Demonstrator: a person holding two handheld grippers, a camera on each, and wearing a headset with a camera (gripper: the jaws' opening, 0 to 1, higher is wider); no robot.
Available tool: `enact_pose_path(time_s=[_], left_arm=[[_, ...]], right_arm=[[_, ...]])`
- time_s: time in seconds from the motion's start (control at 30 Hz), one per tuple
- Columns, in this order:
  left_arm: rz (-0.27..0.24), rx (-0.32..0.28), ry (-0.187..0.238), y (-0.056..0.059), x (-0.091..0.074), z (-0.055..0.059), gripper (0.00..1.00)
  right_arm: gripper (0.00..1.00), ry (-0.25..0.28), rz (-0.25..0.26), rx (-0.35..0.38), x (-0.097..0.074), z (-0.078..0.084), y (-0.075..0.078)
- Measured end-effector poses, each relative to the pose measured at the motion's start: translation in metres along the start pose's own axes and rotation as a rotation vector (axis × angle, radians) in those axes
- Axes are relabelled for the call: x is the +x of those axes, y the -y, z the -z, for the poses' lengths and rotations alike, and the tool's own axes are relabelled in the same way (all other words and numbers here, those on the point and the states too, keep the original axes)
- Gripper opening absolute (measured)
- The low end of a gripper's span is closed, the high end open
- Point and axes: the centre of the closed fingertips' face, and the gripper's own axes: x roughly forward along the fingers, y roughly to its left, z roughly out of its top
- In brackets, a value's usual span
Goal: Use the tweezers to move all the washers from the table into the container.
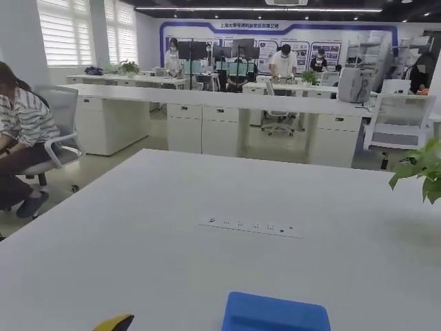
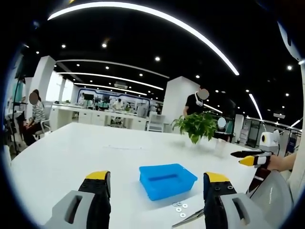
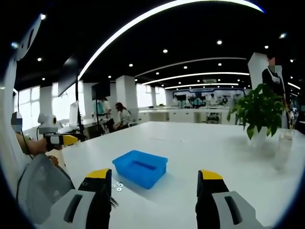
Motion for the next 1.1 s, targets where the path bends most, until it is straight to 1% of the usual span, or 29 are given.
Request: enact_pose_path(time_s=[0.07,0.17,0.2,0.27,0.3,0.37,0.4,0.43,0.47,0.5,0.53,0.57,0.6,0.67,0.7,0.73,0.77,0.8,0.83,0.9,0.93,0.97,1.0,1.03,1.07,1.1], left_arm=[[0.015,0.007,-0.005,0.003,0.001,0.001,0.81],[0.036,0.018,-0.026,0.008,0.002,0.005,0.81],[0.042,0.021,-0.036,0.009,0.002,0.006,0.8],[0.073,0.041,-0.072,0.013,0.003,0.013,0.79],[0.093,0.055,-0.125,0.015,0.003,0.022,0.77],[0.111,0.043,-0.21,0.015,0.002,0.037,0.74],[0.135,0.036,-0.27,0.017,0.001,0.047,0.71],[0.156,0.04,-0.304,0.02,0.001,0.052,0.67],[0.199,0.045,-0.338,0.026,0.0,0.058,0.62],[0.236,0.062,-0.355,0.031,0.0,0.061,0.58],[0.26,0.079,-0.376,0.034,0.0,0.065,0.55],[0.299,0.085,-0.432,0.039,-0.001,0.073,0.5],[0.335,0.089,-0.478,0.043,-0.001,0.08,0.47],[0.38,0.122,-0.519,0.047,0.001,0.086,0.41],[0.404,0.148,-0.551,0.049,0.003,0.091,0.39],[0.418,0.17,-0.571,0.05,0.005,0.094,0.37],[0.444,0.198,-0.606,0.052,0.006,0.099,0.35],[0.457,0.223,-0.617,0.052,0.009,0.101,0.33],[0.474,0.249,-0.643,0.053,0.012,0.106,0.3],[0.503,0.277,-0.689,0.055,0.014,0.112,0.26],[0.523,0.288,-0.711,0.056,0.016,0.117,0.26],[0.533,0.298,-0.724,0.057,0.018,0.12,0.25],[0.55,0.316,-0.741,0.057,0.02,0.125,0.25],[0.563,0.33,-0.76,0.058,0.02,0.128,0.24],[0.568,0.355,-0.778,0.057,0.023,0.132,0.24],[0.575,0.366,-0.787,0.057,0.023,0.134,0.23]], right_arm=[[0.71,-0.001,-0.005,-0.005,0.0,0.0,-0.002],[0.71,-0.005,-0.01,-0.007,0.001,0.0,-0.003],[0.71,-0.008,-0.012,-0.009,0.001,0.001,-0.003],[0.7,-0.017,-0.015,-0.013,0.001,0.003,-0.004],[0.7,-0.02,-0.017,-0.016,0.001,0.003,-0.005],[0.68,-0.051,-0.026,-0.039,0.001,0.008,-0.006],[0.66,-0.062,-0.029,-0.047,0.001,0.01,-0.006],[0.65,-0.082,-0.039,-0.055,0.002,0.012,-0.008],[0.64,-0.091,-0.043,-0.063,0.002,0.013,-0.01],[0.64,-0.105,-0.047,-0.076,0.002,0.016,-0.01],[0.63,-0.138,-0.041,-0.089,0.001,0.02,-0.007],[0.62,-0.156,-0.044,-0.103,0.001,0.022,-0.008],[0.6,-0.173,-0.046,-0.122,0.001,0.023,-0.008],[0.55,-0.208,-0.046,-0.135,0.001,0.027,-0.008],[0.53,-0.214,-0.053,-0.136,0.001,0.026,-0.008],[0.52,-0.229,-0.054,-0.137,0.0,0.028,-0.007],[0.5,-0.243,-0.048,-0.128,0.001,0.029,-0.007],[0.49,-0.245,-0.059,-0.13,0.002,0.028,-0.009],[0.48,-0.259,-0.065,-0.135,0.005,0.03,-0.01],[0.45,-0.282,-0.079,-0.16,0.008,0.033,-0.011],[0.44,-0.299,-0.09,-0.172,0.009,0.036,-0.013],[0.43,-0.318,-0.097,-0.191,0.011,0.038,-0.016],[0.43,-0.324,-0.11,-0.209,0.012,0.039,-0.019],[0.43,-0.337,-0.122,-0.227,0.014,0.04,-0.027],[0.43,-0.347,-0.124,-0.234,0.015,0.041,-0.03],[0.43,-0.352,-0.133,-0.243,0.017,0.042,-0.034]])
